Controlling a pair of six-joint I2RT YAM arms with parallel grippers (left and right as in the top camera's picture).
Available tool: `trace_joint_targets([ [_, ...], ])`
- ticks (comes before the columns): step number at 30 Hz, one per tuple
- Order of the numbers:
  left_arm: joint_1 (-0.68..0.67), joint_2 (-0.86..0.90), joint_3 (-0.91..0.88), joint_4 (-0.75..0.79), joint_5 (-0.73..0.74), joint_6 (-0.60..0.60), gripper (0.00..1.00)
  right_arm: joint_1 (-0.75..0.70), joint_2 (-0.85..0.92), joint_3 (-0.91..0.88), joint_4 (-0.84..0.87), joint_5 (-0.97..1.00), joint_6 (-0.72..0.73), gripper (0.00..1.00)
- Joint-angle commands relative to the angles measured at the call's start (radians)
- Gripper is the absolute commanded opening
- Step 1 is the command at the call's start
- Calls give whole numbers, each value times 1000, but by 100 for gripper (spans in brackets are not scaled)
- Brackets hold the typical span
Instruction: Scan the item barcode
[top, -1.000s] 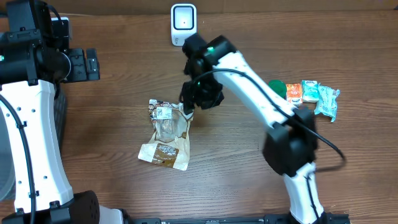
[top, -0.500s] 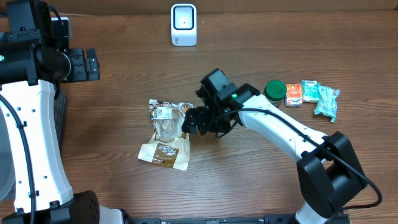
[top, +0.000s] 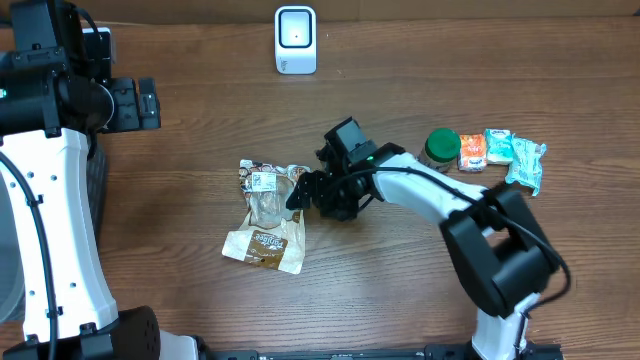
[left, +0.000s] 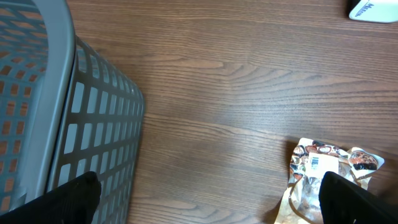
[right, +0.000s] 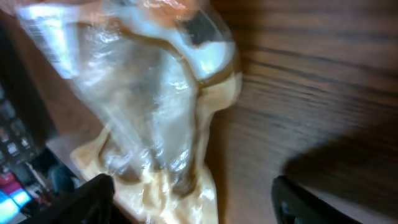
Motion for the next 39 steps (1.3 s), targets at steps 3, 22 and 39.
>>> trace_joint_targets([
  [3,7,-6,7,3,-2,16,100,35,71,-8,68,-34,156,77],
  [22,7,-6,7,3,-2,16,100,160,229,-4,346,65,314,4],
  [39,7,-6,7,3,-2,16,100,-56,163,411,-420,44,-586,4],
])
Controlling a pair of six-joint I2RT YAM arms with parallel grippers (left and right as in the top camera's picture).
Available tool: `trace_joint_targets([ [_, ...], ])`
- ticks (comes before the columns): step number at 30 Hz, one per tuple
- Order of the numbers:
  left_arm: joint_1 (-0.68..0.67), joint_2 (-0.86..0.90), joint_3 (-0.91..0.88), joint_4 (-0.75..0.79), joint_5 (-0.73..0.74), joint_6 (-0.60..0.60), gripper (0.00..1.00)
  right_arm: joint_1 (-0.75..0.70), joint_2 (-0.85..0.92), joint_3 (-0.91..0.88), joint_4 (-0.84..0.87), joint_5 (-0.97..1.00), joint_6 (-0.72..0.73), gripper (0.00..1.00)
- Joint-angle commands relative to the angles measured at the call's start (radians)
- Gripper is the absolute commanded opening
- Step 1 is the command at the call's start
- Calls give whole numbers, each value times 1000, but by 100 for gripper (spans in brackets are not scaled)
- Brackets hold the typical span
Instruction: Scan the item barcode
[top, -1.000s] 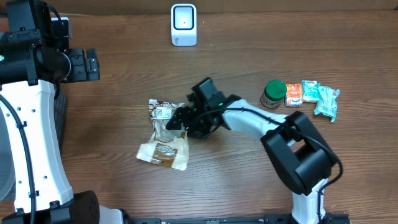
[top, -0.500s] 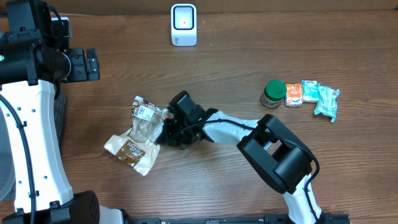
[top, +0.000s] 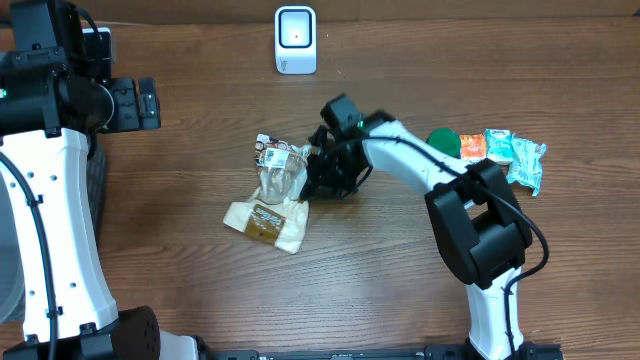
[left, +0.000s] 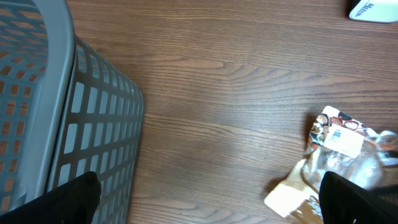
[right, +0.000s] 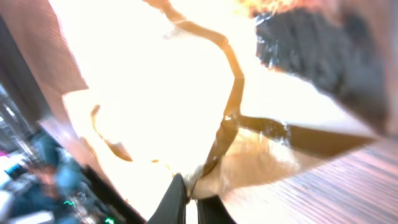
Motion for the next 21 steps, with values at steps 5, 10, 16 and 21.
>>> trace_joint_targets([
  [5,7,-6,7,3,-2,16,100,-6,-7,103,-135,164,-423,4],
  [10,7,-6,7,3,-2,16,100,-17,-6,100,-68,167,-272,18],
  [16,7,-6,7,3,-2,16,100,-18,-5,59,39,194,68,68],
  [21,8,-6,7,3,-2,16,100,-18,-5,-10,91,209,201,69],
])
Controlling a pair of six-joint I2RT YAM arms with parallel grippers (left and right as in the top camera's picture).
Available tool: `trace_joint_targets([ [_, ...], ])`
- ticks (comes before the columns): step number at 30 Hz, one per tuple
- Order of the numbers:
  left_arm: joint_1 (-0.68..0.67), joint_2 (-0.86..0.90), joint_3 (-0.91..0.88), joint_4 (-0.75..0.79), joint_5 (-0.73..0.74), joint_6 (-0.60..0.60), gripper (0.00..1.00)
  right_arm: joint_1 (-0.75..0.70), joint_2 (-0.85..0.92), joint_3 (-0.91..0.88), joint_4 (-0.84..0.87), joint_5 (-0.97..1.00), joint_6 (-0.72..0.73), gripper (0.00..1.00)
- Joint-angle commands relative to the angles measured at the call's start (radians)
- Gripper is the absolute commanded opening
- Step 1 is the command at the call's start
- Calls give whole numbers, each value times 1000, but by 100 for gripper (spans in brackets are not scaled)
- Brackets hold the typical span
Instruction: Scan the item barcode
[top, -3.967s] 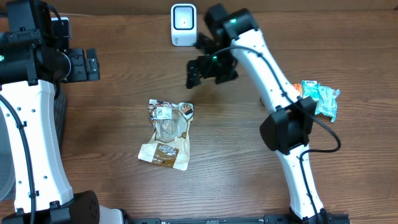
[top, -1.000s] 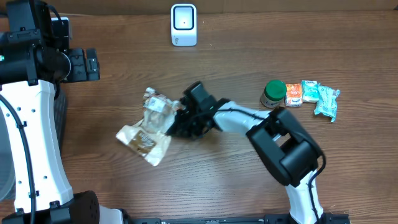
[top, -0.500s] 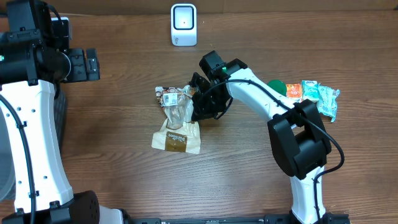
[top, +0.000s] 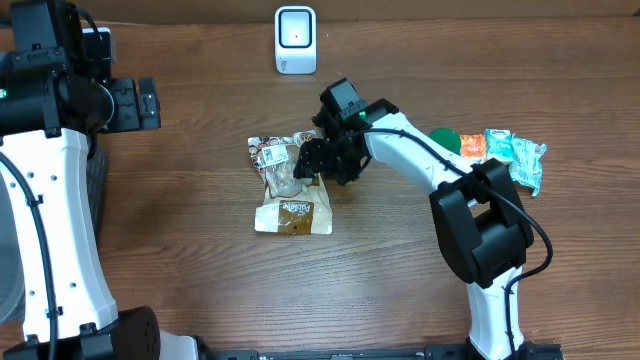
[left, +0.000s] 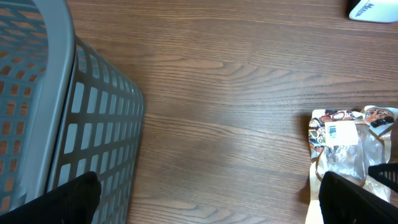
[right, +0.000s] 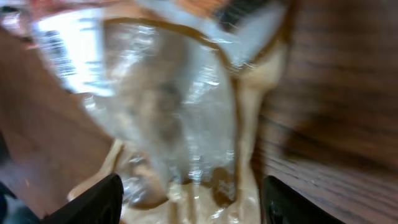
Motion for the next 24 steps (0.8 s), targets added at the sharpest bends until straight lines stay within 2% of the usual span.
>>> trace_joint_targets([
  [1,7,-6,7,3,-2,16,100,-5,-5,-55,23,15,137,69],
  [5,7,-6,7,3,-2,16,100,-6,-5,-114,88,-39,99,69],
  [8,7,-6,7,3,-2,16,99,-6,-5,-150,166,-143,34,73],
  [14,7,-6,7,3,-2,16,100,11,19,-237,334,-185,119,72],
  [17,7,-6,7,3,-2,16,99,31,77,-249,430,-185,225,61],
  [21,7,-6,7,3,-2,16,100,36,148,-249,540,-185,341,38],
  [24,7,-7,7,3,-2,16,100,32,158,-249,565,-175,353,24],
])
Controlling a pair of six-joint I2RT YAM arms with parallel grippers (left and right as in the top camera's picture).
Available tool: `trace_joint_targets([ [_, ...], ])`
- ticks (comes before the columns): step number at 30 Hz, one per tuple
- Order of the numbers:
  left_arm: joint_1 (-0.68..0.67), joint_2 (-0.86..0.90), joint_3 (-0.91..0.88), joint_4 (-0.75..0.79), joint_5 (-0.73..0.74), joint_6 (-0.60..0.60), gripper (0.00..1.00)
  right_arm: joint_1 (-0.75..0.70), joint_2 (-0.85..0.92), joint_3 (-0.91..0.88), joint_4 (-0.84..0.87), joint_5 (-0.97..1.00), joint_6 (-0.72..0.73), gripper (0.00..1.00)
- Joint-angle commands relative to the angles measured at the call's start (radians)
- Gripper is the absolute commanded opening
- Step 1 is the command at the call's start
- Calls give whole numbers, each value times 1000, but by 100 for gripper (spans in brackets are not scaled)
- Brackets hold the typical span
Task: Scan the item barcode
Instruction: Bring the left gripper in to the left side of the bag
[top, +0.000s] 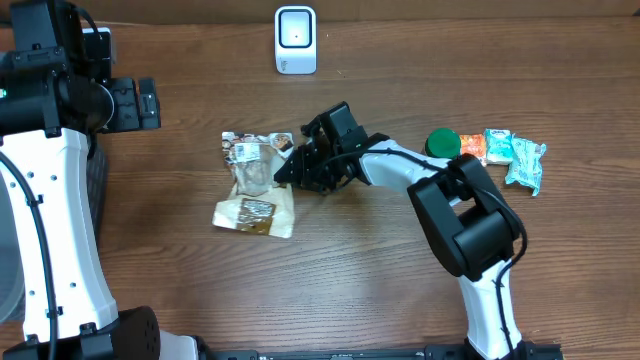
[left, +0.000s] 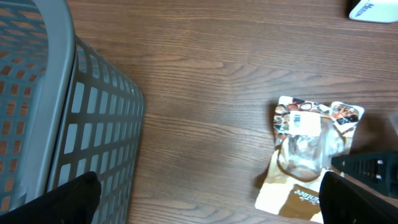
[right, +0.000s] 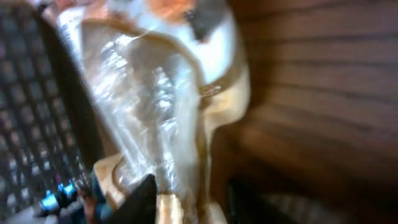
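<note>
A snack pouch with a clear window and a white barcode label lies flat left of the table's middle. It also shows in the left wrist view. My right gripper reaches in low from the right, shut on the pouch's right edge. In the right wrist view the film fills the gap between the fingers. The white scanner stands at the far edge, well beyond the pouch. My left gripper hangs open and empty at the far left.
A grey mesh basket stands at the left under my left arm. A green-lidded jar, an orange packet and teal packets sit in a row at the right.
The pouch now lies further left and is turned, its brown end pointing down-left. My right gripper has moved left with it, and its fingers stand closer together. The left arm is unchanged.
My right gripper stood open at the pouch's right edge. Then it was shut on the pouch, which sat a little higher and tilted. Then it was open again with the pouch nearer the middle. Now it is shut on the pouch further left.
</note>
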Motion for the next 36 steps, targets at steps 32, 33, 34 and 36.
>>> trace_joint_targets([
  [32,7,-6,7,-37,279,-38,100,-89,-28,-39,-245,106,-83,4],
  [33,7,-6,7,-30,328,-37,94,-89,-28,-39,-244,106,-83,4],
  [34,5,-5,6,-28,388,-35,61,-89,-28,-39,-244,106,-83,4],
  [36,-9,3,-3,-20,482,-31,30,-89,-28,-39,-240,106,-83,4],
])
